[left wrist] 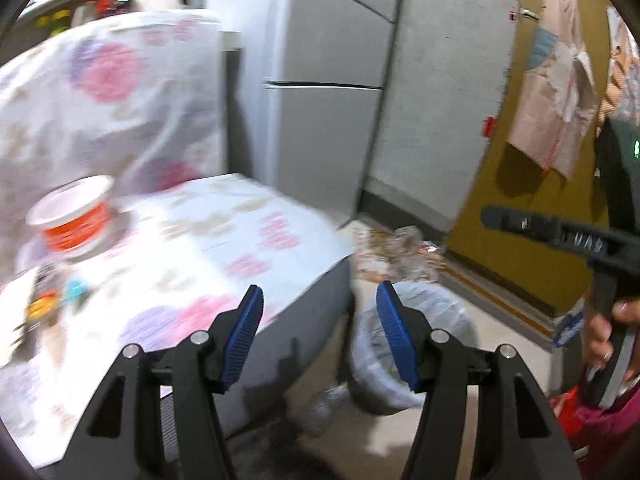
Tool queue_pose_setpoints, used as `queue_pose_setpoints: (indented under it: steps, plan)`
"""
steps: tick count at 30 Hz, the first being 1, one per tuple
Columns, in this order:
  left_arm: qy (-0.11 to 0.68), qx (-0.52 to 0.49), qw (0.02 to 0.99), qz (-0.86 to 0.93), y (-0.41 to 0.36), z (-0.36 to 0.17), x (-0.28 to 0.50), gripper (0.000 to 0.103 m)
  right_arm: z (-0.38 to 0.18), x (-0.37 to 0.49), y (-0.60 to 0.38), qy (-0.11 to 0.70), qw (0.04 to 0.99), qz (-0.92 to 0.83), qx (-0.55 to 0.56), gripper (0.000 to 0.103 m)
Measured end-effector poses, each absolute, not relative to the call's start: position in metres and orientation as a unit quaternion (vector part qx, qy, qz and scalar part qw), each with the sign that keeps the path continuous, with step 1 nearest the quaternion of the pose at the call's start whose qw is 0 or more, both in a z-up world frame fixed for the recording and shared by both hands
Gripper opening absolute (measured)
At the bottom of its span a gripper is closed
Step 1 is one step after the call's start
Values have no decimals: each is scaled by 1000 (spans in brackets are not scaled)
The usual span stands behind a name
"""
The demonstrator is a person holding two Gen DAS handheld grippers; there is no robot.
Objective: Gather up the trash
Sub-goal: 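Move both grippers back over the chair seat, then grasp the white paper with the left gripper while the right gripper grasps the dried-mango packet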
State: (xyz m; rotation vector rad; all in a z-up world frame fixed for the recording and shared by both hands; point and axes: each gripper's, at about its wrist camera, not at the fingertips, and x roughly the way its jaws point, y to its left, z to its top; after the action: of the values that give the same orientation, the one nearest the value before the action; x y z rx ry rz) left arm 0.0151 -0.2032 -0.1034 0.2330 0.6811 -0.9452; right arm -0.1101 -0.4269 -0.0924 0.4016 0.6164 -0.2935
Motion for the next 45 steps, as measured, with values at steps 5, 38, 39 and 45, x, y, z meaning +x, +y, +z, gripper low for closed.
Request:
queue_pose_setpoints:
  steps: [5,38,39,45]
  plan:
    - [323,97,868,-365,-129,-100,33,67,-85,-48,-358,325,933,-52,146,48]
    - [329,15,941,-76,115,-112,176,69,-159,242,-137,443,874,142,138,43]
    - [329,15,941,-77,118,-113,176,69,-160,244,-137,446,871,143,149,42]
    - [334,10,939,-84,133,-116,177,69,-156,242,-129,442,874,132,151,16]
